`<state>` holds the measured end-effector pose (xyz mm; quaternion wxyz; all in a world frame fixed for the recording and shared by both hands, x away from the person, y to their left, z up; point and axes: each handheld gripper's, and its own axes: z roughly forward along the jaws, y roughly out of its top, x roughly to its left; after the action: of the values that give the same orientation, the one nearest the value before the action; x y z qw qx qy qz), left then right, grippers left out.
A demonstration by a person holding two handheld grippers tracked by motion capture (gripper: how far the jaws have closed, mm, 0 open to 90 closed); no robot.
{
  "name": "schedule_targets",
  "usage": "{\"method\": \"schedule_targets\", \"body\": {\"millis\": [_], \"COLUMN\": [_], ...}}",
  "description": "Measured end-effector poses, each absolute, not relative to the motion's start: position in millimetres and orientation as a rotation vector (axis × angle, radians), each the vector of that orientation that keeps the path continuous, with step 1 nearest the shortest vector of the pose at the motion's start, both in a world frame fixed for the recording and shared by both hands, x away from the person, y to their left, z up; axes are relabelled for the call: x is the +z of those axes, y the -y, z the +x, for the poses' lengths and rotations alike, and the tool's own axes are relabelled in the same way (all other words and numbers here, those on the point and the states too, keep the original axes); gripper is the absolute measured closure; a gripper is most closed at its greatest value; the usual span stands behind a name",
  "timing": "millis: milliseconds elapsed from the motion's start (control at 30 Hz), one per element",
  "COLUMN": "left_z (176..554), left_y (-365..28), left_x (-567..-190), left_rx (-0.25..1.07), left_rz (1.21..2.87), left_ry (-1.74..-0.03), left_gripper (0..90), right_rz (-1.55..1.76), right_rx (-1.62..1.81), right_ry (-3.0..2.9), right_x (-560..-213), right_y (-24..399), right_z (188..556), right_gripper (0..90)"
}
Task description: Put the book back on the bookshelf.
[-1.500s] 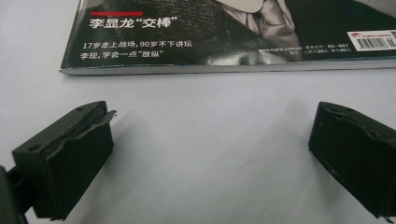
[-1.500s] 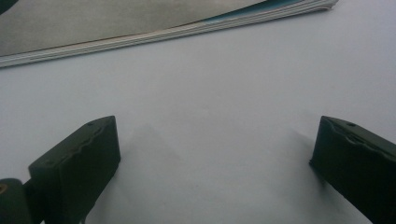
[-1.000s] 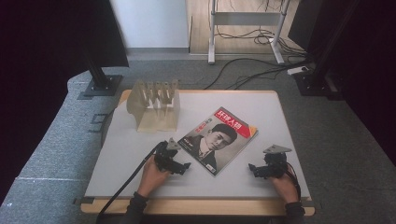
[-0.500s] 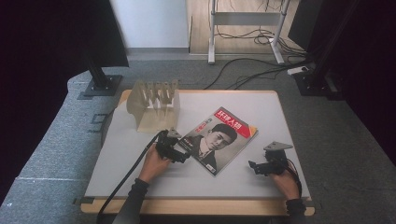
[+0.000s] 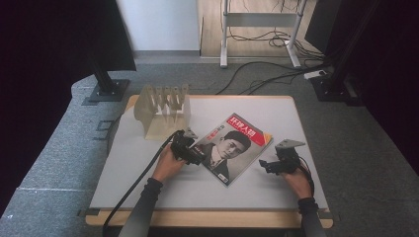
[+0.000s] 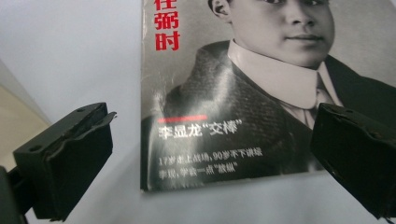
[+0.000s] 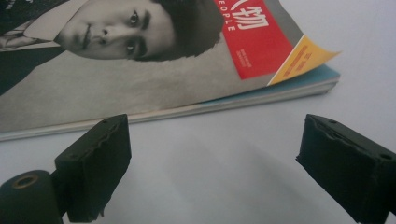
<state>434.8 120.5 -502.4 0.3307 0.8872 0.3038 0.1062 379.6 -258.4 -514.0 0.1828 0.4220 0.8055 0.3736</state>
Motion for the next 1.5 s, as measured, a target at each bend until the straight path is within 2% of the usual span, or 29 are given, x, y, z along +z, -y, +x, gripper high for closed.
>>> {"method": "schedule_targets", "body": {"millis": [200, 367, 1000, 1500], "left_z": [443, 447, 457, 443], "left_y": [-114, -110, -105, -101], "left_x": [-507, -511, -526, -527], "left_rx": [0.282, 0.288, 0.243, 0.223], "left_rz": [2.323, 2.329, 2.299, 2.306], "left_ry": [-0.781, -0.775, -0.783, -0.77], "left_gripper": [0.0, 0.0, 0.0, 0.0], "right_rz": [1.16, 1.154, 1.156, 1.145], "right_rx": [1.026, 1.028, 1.025, 1.065], "right_ry": [-2.294, -2.286, -2.343, -2.381], "right_x": [-512, -508, -519, -534], "right_y": [257, 255, 245, 245], "right_z": [397, 413, 478, 471], "right_gripper": [5.9, 0.0, 0.0, 1.4]}}
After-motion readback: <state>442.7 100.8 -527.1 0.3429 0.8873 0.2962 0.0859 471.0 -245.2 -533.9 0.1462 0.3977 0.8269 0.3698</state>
